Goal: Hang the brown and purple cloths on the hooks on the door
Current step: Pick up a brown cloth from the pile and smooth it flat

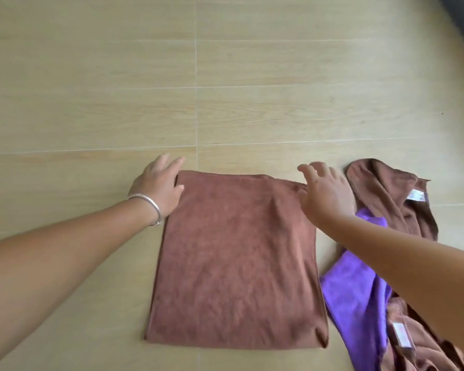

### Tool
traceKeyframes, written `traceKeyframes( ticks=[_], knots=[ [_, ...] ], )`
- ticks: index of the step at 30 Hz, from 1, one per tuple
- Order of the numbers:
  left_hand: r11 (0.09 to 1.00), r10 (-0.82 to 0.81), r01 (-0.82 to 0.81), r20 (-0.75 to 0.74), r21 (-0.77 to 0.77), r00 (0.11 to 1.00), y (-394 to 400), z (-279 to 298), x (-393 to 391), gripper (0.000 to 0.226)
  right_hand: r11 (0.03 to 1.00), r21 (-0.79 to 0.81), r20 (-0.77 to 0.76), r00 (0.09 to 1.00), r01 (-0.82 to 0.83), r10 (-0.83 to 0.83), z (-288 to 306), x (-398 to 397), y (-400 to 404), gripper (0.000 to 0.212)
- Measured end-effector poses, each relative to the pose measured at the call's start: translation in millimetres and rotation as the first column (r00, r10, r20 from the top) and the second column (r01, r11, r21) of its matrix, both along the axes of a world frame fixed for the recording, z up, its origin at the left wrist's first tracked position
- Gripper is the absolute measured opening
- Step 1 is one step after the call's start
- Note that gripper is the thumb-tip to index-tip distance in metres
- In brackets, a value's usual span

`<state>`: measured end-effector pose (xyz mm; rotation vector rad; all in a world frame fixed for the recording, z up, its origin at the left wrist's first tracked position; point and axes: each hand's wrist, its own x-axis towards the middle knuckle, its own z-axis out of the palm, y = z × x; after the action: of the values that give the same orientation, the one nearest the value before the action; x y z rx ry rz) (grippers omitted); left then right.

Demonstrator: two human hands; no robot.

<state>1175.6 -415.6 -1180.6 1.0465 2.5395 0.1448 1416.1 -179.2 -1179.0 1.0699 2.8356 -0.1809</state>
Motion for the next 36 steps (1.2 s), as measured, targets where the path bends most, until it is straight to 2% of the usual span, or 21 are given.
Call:
traceKeyframes(
  ticks=[2,3,5,6,10,13,17,20,23,27,31,36],
  knots=[
    [0.967,-0.255,0.254,-0.145,-0.029,0.956,-11,-26,23,0.067,0.977,0.025,-0.03,0.976,-0.213,0.213,-24,11,-14,0.049],
    [0.926,-0.377,0.374,-0.167,-0.048,0.911,-19,-37,37,0.069,0.935,0.034,-0.029,0.935,-0.352,0.353,-34,22,-24,0.048],
    [0.844,-0.535,0.523,-0.126,-0.114,0.836,-40,-52,63,0.068,0.822,0.031,0.001,0.822,-0.569,0.569,-46,48,-46,0.05],
    [0.818,-0.569,0.552,-0.096,-0.161,0.817,-49,-57,75,0.068,0.793,0.007,0.03,0.793,-0.609,0.608,-49,62,-56,0.054],
    [0.823,-0.537,0.508,-0.055,-0.253,0.842,-74,-56,101,0.075,0.84,-0.135,0.212,0.812,-0.526,0.543,-50,93,-84,0.073],
    [0.829,-0.518,0.493,-0.029,-0.262,0.855,-79,-55,100,0.077,0.848,-0.17,0.267,0.805,-0.502,0.53,-51,89,-83,0.079],
    [0.83,-0.523,0.474,-0.11,-0.295,0.845,-57,-73,67,0.078,0.837,-0.13,0.313,0.779,-0.531,0.543,-58,54,-58,0.082],
    [0.829,-0.48,0.373,-0.188,-0.417,0.857,-27,-69,37,0.074,0.892,-0.004,0.378,0.825,-0.452,0.42,-55,15,-37,0.079],
    [0.823,-0.519,0.419,-0.206,-0.382,0.83,-32,-58,38,0.068,0.918,-0.005,0.327,0.867,-0.397,0.377,-49,11,-40,0.076],
    [0.76,-0.637,0.604,-0.094,-0.239,0.765,-82,-56,74,0.083,0.82,-0.119,0.271,0.777,-0.56,0.569,-53,62,-62,0.082],
    [0.705,-0.7,0.657,-0.116,-0.266,0.705,-120,-68,69,0.094,0.688,-0.12,0.272,0.643,-0.715,0.716,-63,102,-50,0.088],
    [0.724,-0.687,0.648,-0.172,-0.237,0.706,-114,-68,64,0.074,0.683,-0.052,0.222,0.659,-0.728,0.719,-65,104,-38,0.068]
  ],
)
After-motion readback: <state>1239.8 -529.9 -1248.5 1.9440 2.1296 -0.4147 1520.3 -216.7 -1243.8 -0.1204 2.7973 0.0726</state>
